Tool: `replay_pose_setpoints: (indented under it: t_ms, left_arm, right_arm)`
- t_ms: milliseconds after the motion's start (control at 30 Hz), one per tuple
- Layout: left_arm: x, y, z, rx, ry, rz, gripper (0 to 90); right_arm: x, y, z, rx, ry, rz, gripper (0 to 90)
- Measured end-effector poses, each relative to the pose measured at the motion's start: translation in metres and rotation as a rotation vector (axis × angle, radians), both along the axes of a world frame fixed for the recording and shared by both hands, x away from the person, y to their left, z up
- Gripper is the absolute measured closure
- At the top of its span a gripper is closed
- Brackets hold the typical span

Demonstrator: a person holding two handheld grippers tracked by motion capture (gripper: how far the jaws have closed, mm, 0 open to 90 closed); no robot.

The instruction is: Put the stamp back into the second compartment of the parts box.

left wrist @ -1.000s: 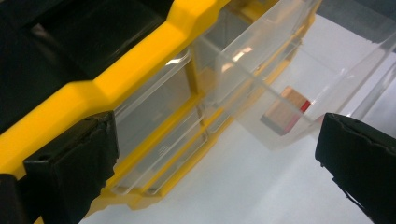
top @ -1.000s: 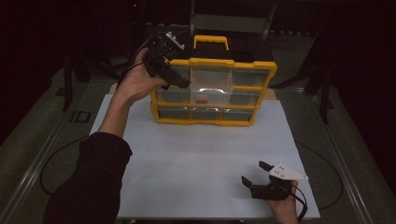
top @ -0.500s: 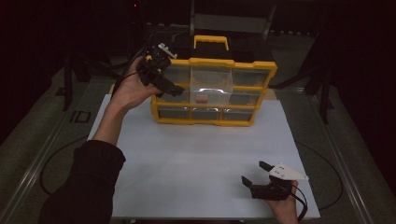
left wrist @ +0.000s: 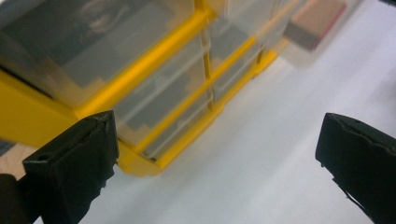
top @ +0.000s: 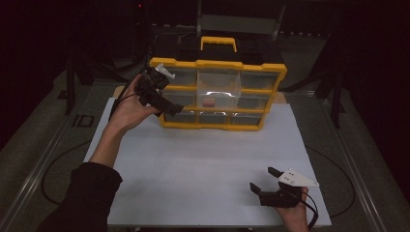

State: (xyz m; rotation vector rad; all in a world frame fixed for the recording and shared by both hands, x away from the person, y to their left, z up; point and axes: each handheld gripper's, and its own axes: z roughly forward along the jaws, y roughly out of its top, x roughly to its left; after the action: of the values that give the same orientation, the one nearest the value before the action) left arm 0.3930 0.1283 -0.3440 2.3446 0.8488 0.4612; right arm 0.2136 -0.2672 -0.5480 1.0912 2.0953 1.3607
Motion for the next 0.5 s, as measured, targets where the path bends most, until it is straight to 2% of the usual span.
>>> replay_pose_setpoints:
  t_ms: [167,200,233,367,400,467,500]
  left_arm:
    - [-0.016,0.005,-0.019,0.012,-0.02,-0.009,0.2]
    - [-0.022,0.006,-0.028,0.016,-0.024,-0.01,0.2]
    - [-0.022,0.006,-0.028,0.016,-0.024,-0.01,0.2]
    - [-0.037,0.012,-0.047,0.02,-0.041,-0.013,0.2]
    - [-0.037,0.012,-0.047,0.02,-0.041,-0.013,0.2]
    - [-0.048,0.02,-0.064,0.007,-0.049,0.002,0.2]
    - [-0.057,0.026,-0.076,-0.016,-0.061,0.021,0.2]
  right_arm:
    - [0.0,0.0,0.0,-0.002,0.0,0.003,7.9]
    - [0.0,0.0,0.0,-0.003,-0.002,0.003,7.9]
    - [0.0,0.0,0.0,-0.003,-0.002,0.003,7.9]
    - [0.0,0.0,0.0,0.0,-0.003,0.005,7.9]
    - [0.0,0.0,0.0,-0.001,-0.005,0.003,7.9]
    - [0.0,0.0,0.0,0.0,-0.006,0.003,7.9]
    - [0.0,0.0,0.0,0.0,-0.006,0.003,7.9]
